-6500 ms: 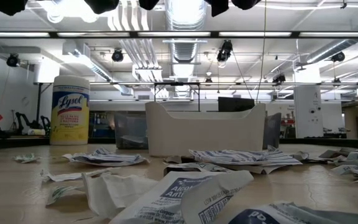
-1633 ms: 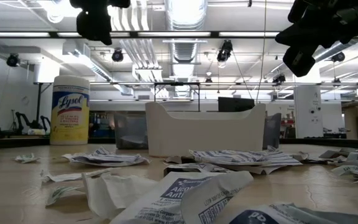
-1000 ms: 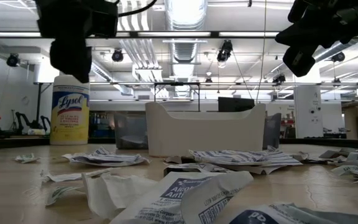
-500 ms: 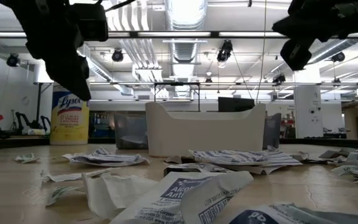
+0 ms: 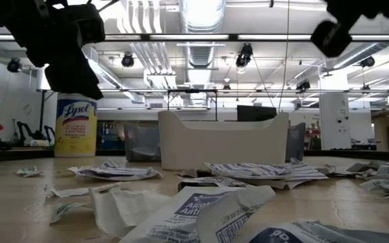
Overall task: Pick & Place First Aid Supplies
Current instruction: Put the alcohol pad into the bottom left black bin
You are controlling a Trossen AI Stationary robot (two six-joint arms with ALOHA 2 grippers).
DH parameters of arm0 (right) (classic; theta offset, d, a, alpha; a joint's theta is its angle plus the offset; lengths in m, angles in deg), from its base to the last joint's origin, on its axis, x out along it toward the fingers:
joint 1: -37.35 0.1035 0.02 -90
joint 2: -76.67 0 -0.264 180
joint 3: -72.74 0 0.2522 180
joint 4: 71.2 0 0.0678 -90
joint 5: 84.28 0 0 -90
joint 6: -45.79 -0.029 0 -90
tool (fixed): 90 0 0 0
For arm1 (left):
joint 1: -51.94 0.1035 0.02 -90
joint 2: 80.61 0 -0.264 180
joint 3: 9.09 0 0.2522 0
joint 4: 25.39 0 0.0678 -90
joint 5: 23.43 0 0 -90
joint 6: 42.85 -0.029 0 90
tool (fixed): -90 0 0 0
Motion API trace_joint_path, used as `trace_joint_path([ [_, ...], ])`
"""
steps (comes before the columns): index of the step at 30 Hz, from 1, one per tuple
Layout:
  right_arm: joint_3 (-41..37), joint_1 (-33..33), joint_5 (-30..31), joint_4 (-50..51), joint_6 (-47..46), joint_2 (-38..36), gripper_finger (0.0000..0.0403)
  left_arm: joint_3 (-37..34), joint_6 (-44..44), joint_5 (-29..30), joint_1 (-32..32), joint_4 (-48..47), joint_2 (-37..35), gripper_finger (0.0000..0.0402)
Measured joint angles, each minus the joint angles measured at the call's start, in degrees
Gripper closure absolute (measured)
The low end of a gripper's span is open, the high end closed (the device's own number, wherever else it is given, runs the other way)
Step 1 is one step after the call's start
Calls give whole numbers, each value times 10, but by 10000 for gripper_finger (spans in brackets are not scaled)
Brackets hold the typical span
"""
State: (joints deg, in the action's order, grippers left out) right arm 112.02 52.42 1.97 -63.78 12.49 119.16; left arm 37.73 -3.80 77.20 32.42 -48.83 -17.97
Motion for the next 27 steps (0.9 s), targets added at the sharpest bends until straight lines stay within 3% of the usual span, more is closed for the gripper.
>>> trace_joint_path([
  [5,96,56,51,88,10,68,390,-45,2,3,9,2,-83,264],
  [13,263,95,55,280,-10,225,390,-108,-14,14,21,0,-202,264],
  [27,479,143,49,484,-178,460,390,-136,-87,8,33,-62,-336,264],
])
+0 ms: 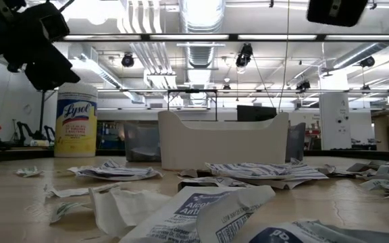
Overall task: Pick & Place First Aid Supplies
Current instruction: Put the alcohol pad into the bottom left black bin
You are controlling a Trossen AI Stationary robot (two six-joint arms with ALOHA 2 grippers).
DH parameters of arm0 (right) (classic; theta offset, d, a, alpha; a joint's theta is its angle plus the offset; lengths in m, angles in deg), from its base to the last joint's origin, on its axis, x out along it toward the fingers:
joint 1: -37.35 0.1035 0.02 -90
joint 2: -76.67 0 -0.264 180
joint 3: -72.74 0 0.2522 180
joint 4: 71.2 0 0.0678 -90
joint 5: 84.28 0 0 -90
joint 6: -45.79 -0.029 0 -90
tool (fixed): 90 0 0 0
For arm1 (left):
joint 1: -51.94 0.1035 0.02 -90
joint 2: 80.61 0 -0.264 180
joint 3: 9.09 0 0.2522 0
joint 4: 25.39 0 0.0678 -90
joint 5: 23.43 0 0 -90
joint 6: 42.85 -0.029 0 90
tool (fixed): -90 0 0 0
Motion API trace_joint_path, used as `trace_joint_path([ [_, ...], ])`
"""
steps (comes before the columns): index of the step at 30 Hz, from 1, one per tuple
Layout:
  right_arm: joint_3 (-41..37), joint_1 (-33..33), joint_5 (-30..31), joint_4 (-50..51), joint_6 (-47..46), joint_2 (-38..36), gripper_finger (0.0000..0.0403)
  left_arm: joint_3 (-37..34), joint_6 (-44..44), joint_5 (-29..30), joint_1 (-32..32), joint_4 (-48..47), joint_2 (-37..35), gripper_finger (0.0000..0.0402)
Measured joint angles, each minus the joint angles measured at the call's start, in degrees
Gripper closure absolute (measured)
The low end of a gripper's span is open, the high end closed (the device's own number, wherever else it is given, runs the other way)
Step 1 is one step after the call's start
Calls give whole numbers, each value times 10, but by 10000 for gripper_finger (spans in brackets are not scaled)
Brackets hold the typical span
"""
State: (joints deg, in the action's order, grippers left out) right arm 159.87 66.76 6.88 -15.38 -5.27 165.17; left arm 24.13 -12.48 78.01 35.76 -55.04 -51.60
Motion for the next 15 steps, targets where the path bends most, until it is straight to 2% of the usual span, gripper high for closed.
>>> trace_joint_path([
  [7,57,9,-75,40,-184,82,390,8,-42,-4,0,-38,-40,264],
  [15,86,30,-77,40,-335,120,390,10,-78,-28,0,-40,-49,264],
])
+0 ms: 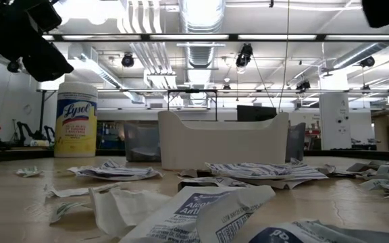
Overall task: Pick & Place First Aid Supplies
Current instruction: Put the alcohol pad into the bottom left black bin
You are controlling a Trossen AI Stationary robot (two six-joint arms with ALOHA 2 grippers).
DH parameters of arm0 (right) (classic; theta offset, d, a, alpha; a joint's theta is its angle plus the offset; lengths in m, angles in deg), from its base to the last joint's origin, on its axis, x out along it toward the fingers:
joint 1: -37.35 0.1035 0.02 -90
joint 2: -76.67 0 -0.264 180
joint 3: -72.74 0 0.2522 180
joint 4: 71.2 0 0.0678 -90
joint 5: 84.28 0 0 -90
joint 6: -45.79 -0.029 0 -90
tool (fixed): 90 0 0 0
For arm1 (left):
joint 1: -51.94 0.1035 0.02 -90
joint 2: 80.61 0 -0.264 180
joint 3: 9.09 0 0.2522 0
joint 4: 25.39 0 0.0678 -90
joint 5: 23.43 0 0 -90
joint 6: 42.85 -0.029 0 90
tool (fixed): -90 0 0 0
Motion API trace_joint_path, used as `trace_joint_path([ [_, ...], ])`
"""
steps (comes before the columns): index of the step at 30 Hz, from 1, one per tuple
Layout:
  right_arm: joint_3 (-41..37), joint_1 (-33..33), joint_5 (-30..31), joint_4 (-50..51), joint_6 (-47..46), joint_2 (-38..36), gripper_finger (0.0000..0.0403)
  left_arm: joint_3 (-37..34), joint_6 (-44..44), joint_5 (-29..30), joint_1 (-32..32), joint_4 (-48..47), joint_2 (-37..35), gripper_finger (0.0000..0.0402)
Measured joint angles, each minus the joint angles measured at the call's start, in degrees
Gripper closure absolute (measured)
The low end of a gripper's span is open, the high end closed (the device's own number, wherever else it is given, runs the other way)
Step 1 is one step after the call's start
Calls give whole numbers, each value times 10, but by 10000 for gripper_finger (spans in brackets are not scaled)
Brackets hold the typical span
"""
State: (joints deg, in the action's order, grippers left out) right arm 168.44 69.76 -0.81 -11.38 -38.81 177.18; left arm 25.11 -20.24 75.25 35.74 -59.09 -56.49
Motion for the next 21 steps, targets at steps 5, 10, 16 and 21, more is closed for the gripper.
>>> trace_joint_path([
  [5,2,7,0,-4,-72,7,390,0,-6,-15,0,0,0,264],
  [10,2,12,-1,-5,-108,14,390,0,-15,-18,0,0,0,264],
  [16,0,19,-28,-3,-125,27,390,0,-18,-18,0,2,0,264],
  [21,-7,23,-30,-2,-148,31,390,0,-21,-18,0,2,0,264],
])
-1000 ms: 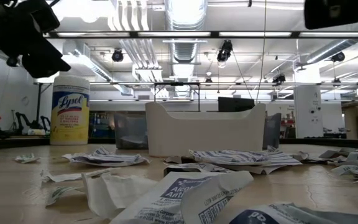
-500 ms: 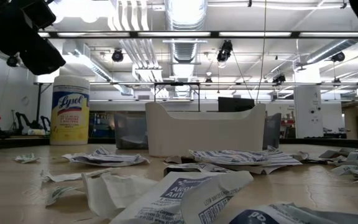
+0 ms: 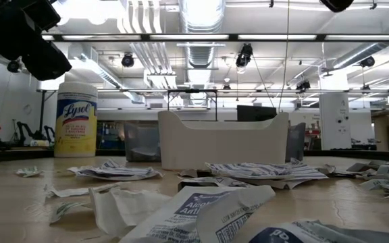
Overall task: Pick & Place First Aid Supplies
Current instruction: Put the alcohol pad into the bottom left black bin
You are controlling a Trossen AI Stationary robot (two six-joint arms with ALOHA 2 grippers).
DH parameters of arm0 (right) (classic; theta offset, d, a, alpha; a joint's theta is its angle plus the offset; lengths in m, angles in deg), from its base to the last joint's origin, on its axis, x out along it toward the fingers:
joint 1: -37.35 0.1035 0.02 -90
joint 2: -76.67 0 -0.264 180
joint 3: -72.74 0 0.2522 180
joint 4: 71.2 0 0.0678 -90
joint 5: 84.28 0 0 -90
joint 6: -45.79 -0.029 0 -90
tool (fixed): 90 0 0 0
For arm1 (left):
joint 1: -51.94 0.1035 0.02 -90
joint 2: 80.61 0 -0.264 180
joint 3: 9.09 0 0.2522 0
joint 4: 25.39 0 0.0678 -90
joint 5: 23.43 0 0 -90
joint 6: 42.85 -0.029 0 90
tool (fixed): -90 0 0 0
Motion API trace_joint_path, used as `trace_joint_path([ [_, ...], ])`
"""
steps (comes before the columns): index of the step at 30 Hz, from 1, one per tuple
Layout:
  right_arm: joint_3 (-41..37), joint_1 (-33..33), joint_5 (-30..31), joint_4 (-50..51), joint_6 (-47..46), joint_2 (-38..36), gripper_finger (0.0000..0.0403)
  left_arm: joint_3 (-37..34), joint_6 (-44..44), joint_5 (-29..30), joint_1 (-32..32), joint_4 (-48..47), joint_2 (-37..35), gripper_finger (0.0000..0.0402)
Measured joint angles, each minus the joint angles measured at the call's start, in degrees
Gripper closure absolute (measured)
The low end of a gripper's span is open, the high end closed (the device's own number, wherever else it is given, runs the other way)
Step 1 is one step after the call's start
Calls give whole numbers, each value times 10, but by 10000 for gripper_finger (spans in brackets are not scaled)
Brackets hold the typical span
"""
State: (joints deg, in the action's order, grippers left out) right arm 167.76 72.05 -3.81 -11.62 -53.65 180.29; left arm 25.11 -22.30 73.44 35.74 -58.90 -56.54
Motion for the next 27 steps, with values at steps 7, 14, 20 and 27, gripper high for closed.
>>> trace_joint_path([
  [7,-24,1,0,1,-27,0,390,0,-2,0,0,0,0,264],
  [14,-41,1,0,-7,-48,0,390,0,-2,0,0,0,0,264],
  [20,-56,2,0,-23,-60,0,390,0,-6,0,0,0,0,264],
  [27,-65,2,3,-23,-61,0,390,0,-8,0,0,0,0,264],
])
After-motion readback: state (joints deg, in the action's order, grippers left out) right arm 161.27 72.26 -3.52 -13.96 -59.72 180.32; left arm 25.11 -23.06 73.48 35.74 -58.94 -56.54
